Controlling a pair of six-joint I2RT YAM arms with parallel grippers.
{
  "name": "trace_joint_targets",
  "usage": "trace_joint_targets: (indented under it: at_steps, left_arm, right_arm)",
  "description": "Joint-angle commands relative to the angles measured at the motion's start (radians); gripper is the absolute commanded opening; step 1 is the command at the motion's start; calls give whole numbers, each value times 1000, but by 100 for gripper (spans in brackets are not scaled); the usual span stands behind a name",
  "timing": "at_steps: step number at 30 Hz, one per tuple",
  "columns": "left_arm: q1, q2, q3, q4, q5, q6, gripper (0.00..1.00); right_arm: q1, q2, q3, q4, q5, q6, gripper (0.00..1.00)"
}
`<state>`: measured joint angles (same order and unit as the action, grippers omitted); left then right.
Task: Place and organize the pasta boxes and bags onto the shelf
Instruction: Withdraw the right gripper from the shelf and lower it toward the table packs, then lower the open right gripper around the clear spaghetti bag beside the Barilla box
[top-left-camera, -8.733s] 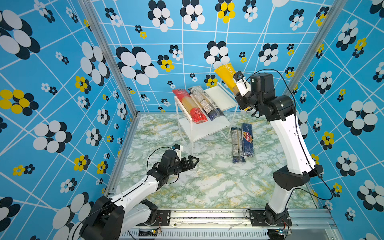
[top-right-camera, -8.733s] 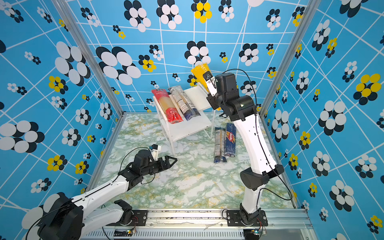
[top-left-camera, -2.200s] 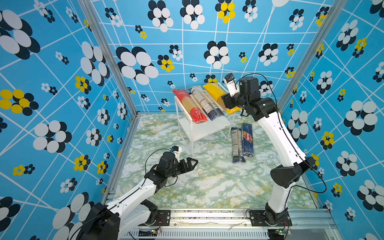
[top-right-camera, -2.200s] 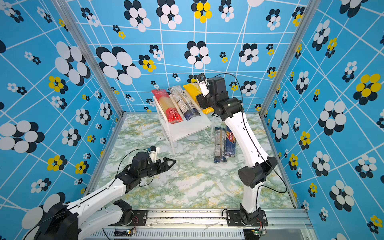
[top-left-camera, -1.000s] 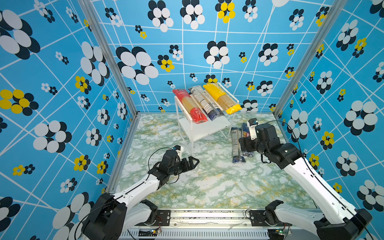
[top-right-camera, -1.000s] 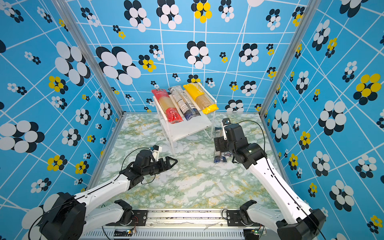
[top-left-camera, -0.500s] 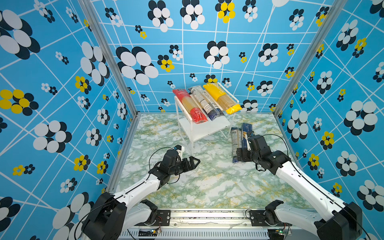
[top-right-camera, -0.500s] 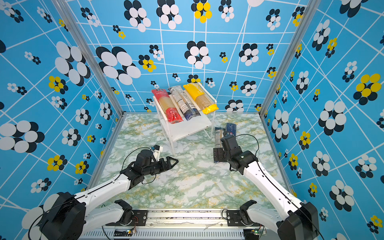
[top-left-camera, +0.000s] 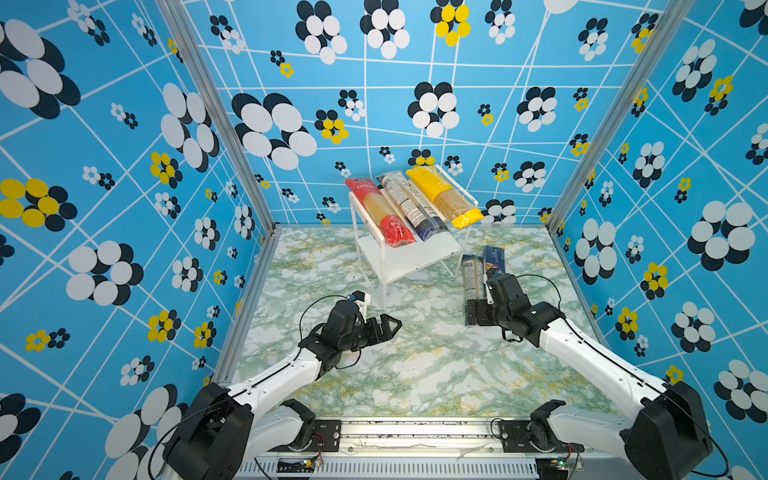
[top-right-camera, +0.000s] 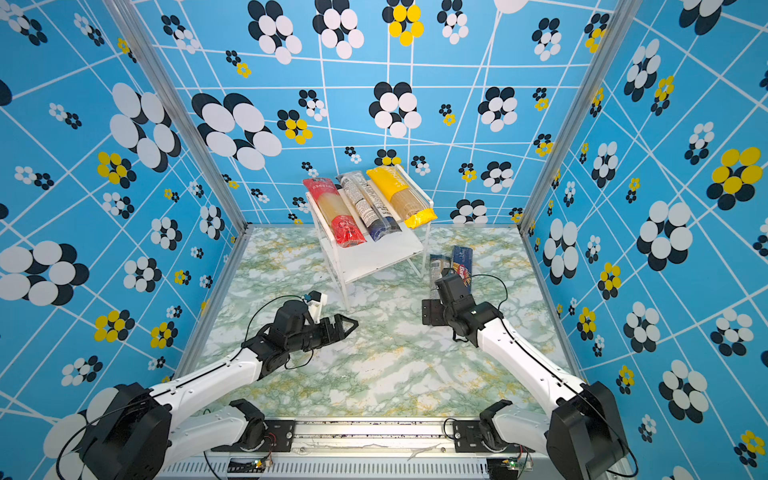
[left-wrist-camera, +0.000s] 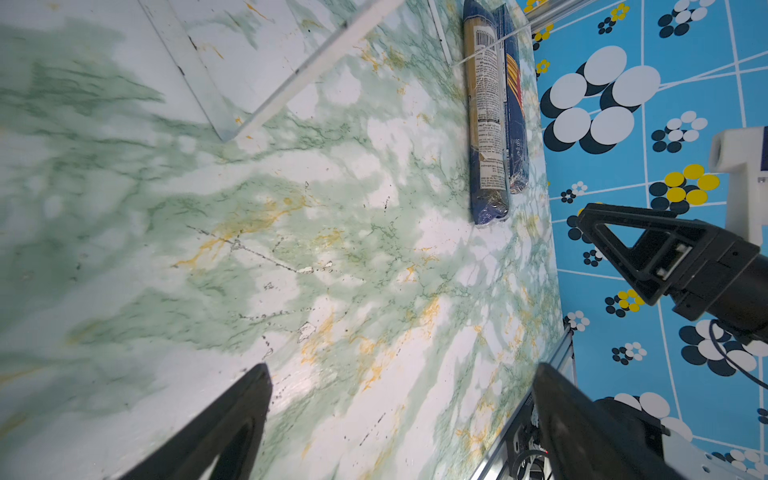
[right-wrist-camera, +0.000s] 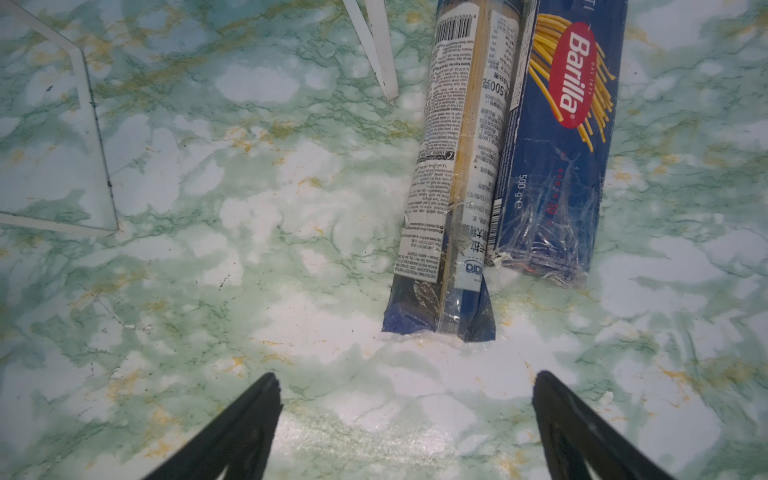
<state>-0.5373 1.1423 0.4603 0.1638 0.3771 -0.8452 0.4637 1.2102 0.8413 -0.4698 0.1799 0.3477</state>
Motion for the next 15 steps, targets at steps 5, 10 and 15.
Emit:
trace_joint_targets:
  at_steps: [5, 10, 15]
  left_arm:
    - [-6, -9, 31, -4, -15, 0, 99]
    - [-6, -2, 31, -2, -18, 4, 99]
    - [-6, 11, 31, 5, -17, 4, 99]
  right_arm:
    - [-28, 47, -27, 52, -49, 19, 97]
    - [-49, 81, -39, 79, -79, 25, 97]
    - [-68, 113, -49, 107, -109, 36, 97]
